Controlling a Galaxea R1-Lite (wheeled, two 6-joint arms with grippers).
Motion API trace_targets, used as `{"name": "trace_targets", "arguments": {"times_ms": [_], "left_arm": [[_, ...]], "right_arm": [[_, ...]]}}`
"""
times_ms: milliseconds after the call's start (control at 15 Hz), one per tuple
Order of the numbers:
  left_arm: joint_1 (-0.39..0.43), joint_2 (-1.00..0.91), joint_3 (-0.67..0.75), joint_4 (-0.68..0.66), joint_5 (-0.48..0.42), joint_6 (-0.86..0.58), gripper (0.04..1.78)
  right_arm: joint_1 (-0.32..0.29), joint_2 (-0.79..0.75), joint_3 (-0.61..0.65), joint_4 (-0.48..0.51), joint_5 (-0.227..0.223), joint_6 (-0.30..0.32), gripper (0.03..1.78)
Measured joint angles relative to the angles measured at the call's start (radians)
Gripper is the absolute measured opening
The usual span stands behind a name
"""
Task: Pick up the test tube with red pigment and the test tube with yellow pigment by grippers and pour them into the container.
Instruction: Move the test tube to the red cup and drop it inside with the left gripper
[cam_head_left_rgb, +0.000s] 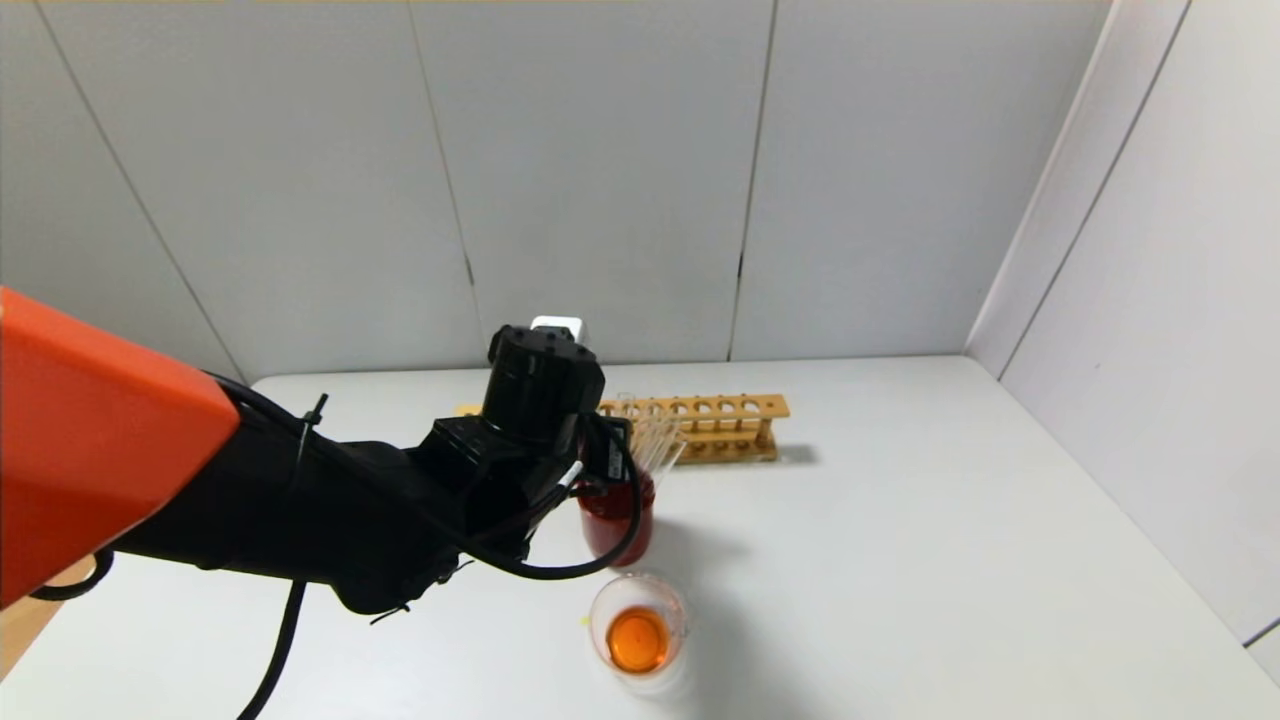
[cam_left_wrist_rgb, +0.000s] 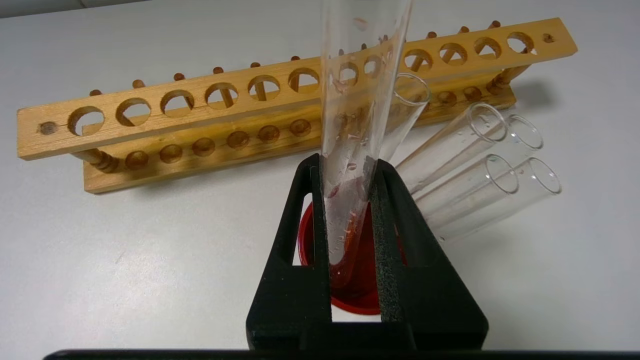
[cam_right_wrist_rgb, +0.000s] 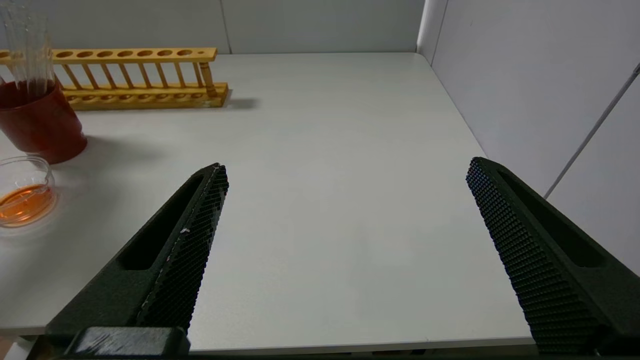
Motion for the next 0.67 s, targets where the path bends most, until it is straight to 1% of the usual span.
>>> {"name": "trace_targets", "arguments": {"times_ms": [133, 467, 533, 667], "left_arm": [[0.0, 0.025, 0.002, -0.039, 0.0, 0.006, 0.3], [-0.001, 0.043, 0.014, -0.043, -0.004, 0.006, 0.33], [-0.002, 0.043, 0.017, -0.043, -0.003, 0.007, 0.37], [-0.006, 0.042, 0.018, -0.043, -0.002, 0.01, 0.53]], "right_arm": [[0.0, 0.0, 0.0, 0.0, 0.0, 0.0, 1.74], [0.0, 0.0, 0.0, 0.0, 0.0, 0.0, 1.74], [0.0, 0.0, 0.0, 0.0, 0.0, 0.0, 1.74], [0.0, 0.0, 0.0, 0.0, 0.0, 0.0, 1.74]]}}
